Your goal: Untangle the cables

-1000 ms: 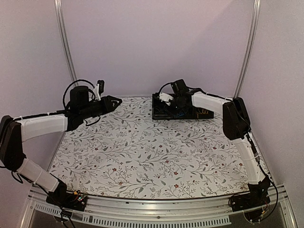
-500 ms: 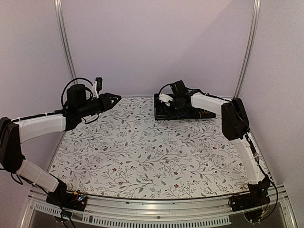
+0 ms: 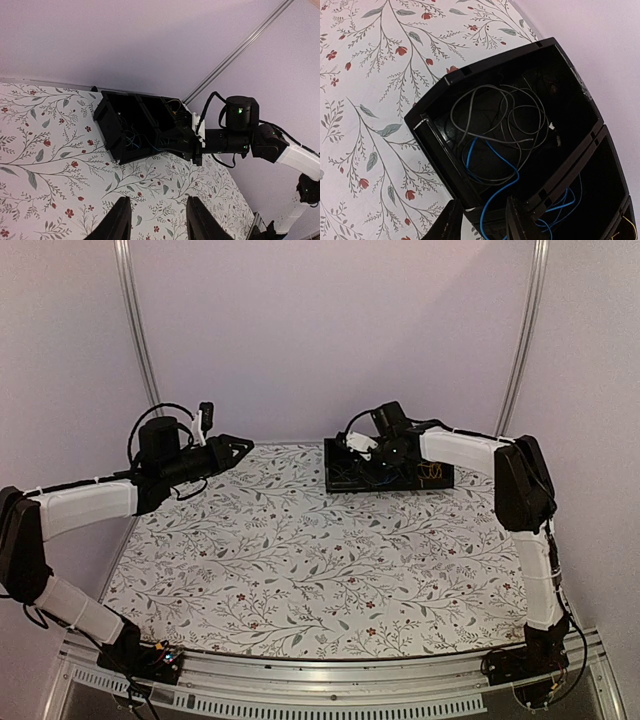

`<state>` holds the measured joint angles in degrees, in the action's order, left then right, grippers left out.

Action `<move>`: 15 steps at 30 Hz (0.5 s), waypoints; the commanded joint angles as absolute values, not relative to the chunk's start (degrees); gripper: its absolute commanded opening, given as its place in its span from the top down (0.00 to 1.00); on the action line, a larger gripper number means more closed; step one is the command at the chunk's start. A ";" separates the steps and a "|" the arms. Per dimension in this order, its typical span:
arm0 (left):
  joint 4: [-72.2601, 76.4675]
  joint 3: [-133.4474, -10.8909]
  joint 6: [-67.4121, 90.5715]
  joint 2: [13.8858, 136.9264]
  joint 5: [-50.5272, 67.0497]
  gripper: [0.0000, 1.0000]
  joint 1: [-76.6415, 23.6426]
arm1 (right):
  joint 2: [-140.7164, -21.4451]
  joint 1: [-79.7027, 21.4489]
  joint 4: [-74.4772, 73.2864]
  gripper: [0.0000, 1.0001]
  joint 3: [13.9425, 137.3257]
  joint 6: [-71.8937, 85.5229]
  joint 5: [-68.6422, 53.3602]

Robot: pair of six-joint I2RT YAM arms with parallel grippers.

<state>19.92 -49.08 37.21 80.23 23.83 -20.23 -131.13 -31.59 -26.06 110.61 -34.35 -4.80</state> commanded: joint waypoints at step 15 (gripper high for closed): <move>21.77 -48.34 37.35 79.18 24.69 0.62 -19.02 | -130.90 -35.02 -16.94 0.68 100.86 -43.27 14.24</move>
